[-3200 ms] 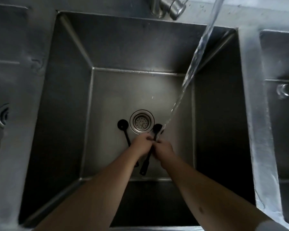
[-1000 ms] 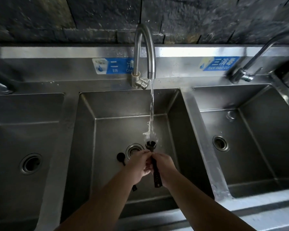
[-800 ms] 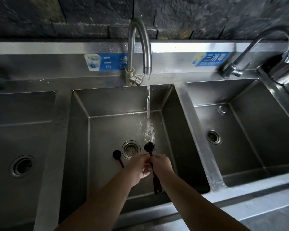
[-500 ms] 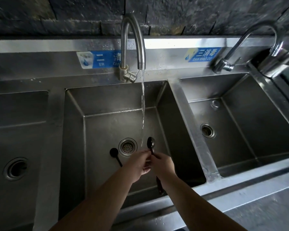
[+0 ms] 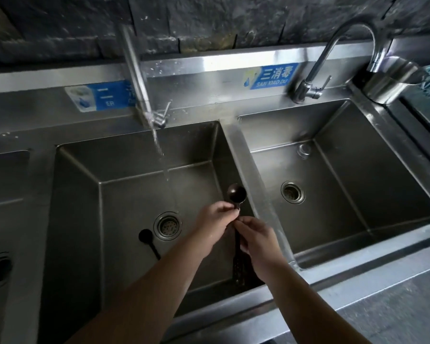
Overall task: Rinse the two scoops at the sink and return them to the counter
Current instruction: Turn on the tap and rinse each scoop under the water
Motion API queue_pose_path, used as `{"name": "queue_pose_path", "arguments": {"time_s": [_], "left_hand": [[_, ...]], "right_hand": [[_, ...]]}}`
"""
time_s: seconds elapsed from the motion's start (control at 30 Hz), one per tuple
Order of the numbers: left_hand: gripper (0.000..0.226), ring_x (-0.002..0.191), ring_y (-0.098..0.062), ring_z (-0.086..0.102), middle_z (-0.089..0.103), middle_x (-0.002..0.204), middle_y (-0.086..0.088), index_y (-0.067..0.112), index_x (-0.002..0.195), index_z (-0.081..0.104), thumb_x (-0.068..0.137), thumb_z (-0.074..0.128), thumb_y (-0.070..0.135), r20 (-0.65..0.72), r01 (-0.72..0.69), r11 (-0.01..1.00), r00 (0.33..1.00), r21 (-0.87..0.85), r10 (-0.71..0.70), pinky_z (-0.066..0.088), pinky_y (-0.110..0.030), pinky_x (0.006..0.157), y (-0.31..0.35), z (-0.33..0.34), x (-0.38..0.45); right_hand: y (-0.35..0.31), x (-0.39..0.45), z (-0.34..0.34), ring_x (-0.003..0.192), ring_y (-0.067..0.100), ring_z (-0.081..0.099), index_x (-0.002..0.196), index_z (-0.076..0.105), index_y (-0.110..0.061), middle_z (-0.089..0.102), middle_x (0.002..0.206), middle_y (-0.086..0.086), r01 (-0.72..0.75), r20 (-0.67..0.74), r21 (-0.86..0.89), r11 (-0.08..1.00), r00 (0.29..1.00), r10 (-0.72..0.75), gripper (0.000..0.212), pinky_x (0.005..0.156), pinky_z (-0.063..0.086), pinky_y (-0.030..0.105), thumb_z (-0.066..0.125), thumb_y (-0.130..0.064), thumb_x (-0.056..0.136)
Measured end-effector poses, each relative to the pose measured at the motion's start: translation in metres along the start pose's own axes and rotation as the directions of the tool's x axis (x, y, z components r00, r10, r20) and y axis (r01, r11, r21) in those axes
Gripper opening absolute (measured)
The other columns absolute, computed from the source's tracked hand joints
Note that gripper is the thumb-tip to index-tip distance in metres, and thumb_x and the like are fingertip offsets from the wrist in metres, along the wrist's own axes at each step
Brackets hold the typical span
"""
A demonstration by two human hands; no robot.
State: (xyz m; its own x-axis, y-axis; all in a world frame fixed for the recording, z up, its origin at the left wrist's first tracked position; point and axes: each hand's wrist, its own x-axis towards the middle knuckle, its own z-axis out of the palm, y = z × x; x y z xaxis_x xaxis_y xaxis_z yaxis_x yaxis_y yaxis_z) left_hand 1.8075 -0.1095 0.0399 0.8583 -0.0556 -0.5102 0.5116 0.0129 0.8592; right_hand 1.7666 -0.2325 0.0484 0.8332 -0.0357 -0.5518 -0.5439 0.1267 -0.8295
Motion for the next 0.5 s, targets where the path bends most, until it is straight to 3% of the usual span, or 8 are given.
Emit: {"name": "queue_pose_path", "arguments": {"time_s": [0.13, 0.2, 0.3, 0.37, 0.5], "left_hand": [[0.028, 0.048, 0.000, 0.053, 0.062, 0.050, 0.014, 0.034, 0.063, 0.071, 0.082, 0.073, 0.013, -0.004, -0.077, 0.997, 0.997, 0.017, 0.077, 0.041, -0.017, 0.048, 0.019, 0.063, 0.029], [0.026, 0.050, 0.003, 0.055, 0.064, 0.053, 0.017, 0.039, 0.066, 0.072, 0.082, 0.073, 0.018, 0.009, -0.093, 0.995, 0.996, 0.045, 0.093, 0.043, -0.016, 0.049, 0.028, 0.095, 0.042], [0.014, 0.052, 0.005, 0.057, 0.066, 0.056, 0.017, 0.029, 0.071, 0.071, 0.080, 0.075, 0.018, 0.038, -0.126, 0.990, 0.992, 0.067, 0.123, 0.043, -0.012, 0.051, 0.034, 0.143, 0.066], [0.013, 0.051, 0.004, 0.053, 0.064, 0.057, 0.013, 0.023, 0.076, 0.070, 0.081, 0.074, 0.012, 0.064, -0.131, 0.986, 0.990, 0.099, 0.125, 0.042, -0.012, 0.051, 0.031, 0.175, 0.086], [0.012, 0.062, -0.001, 0.059, 0.065, 0.070, 0.004, 0.007, 0.095, 0.071, 0.084, 0.071, 0.008, 0.025, -0.018, 0.988, 1.000, 0.156, 0.015, 0.047, -0.017, 0.060, 0.003, 0.236, 0.130]], "right_hand": [[-0.033, 0.020, -0.062, 0.054, 0.006, 0.061, 0.077, 0.077, -0.015, 0.072, 0.065, -0.001, 0.109, 0.111, 0.138, 0.984, 0.986, -0.125, 0.028, 0.048, 0.044, 0.015, 0.057, -0.001, 0.091], [-0.047, 0.035, -0.096, 0.060, 0.006, 0.067, 0.080, 0.077, -0.010, 0.074, 0.069, 0.001, 0.140, 0.157, 0.157, 0.978, 0.974, -0.165, 0.028, 0.054, 0.049, 0.014, 0.054, 0.001, 0.092], [-0.056, 0.065, -0.149, 0.050, 0.002, 0.056, 0.080, 0.076, -0.012, 0.067, 0.059, -0.007, 0.170, 0.157, 0.110, 0.979, 0.970, -0.185, 0.026, 0.048, 0.040, 0.015, 0.055, -0.004, 0.094], [-0.057, 0.088, -0.184, 0.049, 0.003, 0.049, 0.081, 0.075, -0.012, 0.061, 0.056, -0.008, 0.139, 0.116, 0.057, 0.989, 0.983, -0.145, 0.021, 0.047, 0.035, 0.019, 0.059, -0.010, 0.093], [-0.045, 0.136, -0.238, 0.055, 0.008, 0.058, 0.085, 0.077, -0.010, 0.072, 0.066, 0.002, -0.039, -0.021, -0.011, 0.999, 0.999, 0.039, 0.012, 0.049, 0.043, 0.017, 0.067, -0.011, 0.089]]}}
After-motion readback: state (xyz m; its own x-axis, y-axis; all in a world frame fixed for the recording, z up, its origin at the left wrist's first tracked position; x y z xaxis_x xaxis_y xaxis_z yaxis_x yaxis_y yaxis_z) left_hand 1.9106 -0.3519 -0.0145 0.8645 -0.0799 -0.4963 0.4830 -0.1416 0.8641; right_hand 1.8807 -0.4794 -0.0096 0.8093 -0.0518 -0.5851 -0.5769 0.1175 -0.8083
